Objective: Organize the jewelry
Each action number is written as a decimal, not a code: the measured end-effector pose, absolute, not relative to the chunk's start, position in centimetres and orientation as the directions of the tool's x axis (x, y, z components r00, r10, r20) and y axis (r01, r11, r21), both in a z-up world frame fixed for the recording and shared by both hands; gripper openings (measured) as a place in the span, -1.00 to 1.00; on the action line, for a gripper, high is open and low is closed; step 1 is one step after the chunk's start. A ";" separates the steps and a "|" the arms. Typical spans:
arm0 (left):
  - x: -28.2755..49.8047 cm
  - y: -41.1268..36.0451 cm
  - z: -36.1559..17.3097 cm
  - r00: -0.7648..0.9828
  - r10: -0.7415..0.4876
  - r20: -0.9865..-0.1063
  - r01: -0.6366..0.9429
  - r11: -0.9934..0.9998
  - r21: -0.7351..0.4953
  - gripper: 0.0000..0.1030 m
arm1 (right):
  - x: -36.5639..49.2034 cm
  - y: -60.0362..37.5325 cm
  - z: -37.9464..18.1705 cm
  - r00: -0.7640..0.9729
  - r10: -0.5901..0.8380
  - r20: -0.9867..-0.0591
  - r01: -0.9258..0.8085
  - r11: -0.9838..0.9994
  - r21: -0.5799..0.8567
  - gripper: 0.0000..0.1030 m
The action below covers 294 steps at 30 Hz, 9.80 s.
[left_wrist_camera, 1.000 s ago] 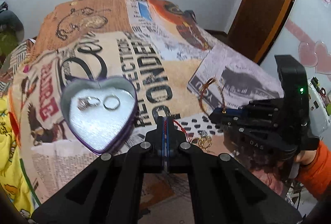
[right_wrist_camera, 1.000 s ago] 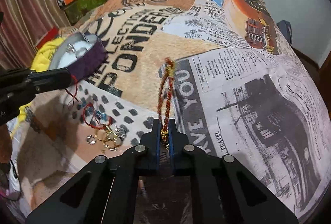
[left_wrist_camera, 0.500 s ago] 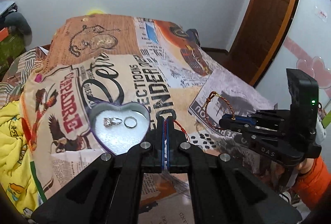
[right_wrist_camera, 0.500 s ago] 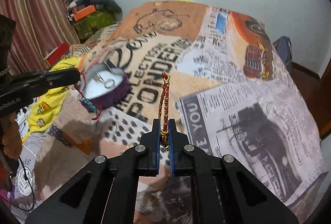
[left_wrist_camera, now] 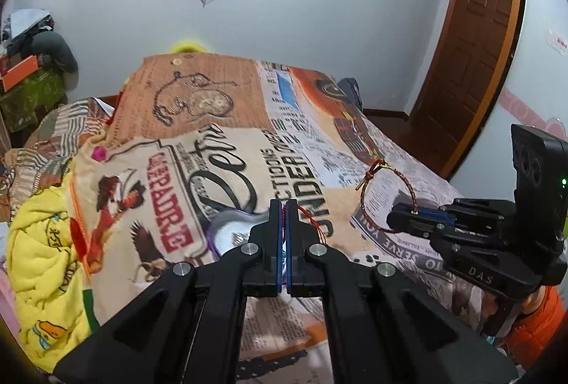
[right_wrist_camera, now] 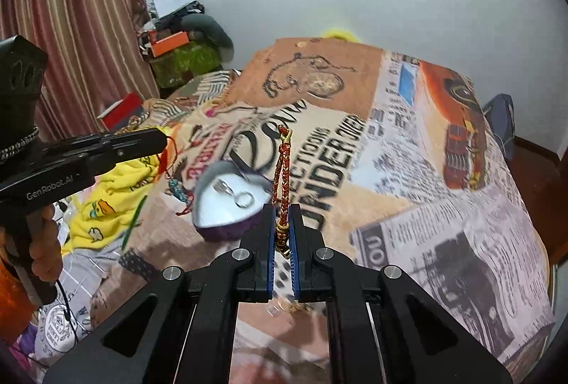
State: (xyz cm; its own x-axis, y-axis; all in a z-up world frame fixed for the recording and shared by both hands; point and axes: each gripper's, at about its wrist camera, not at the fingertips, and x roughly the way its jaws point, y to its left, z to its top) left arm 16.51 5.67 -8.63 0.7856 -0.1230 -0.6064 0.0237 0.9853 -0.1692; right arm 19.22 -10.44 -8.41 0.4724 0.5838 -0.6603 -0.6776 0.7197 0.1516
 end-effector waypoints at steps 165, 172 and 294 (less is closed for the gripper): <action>16.4 0.2 -19.7 0.572 -0.195 -0.797 0.116 0.981 -0.157 -0.84 | 18.6 -11.6 -18.1 0.365 0.413 -0.834 -0.625 0.773 0.110 -0.54; 16.5 0.3 -19.9 0.570 -0.203 -0.796 0.113 0.979 -0.169 -0.84 | 18.2 -12.2 -17.5 0.368 0.430 -0.824 -0.621 0.773 0.126 -0.61; 21.2 -6.9 -21.5 0.475 -0.233 -0.848 0.241 0.962 -0.129 -0.21 | 20.1 -23.5 -15.5 0.441 0.402 -0.802 -0.413 0.885 0.217 -0.22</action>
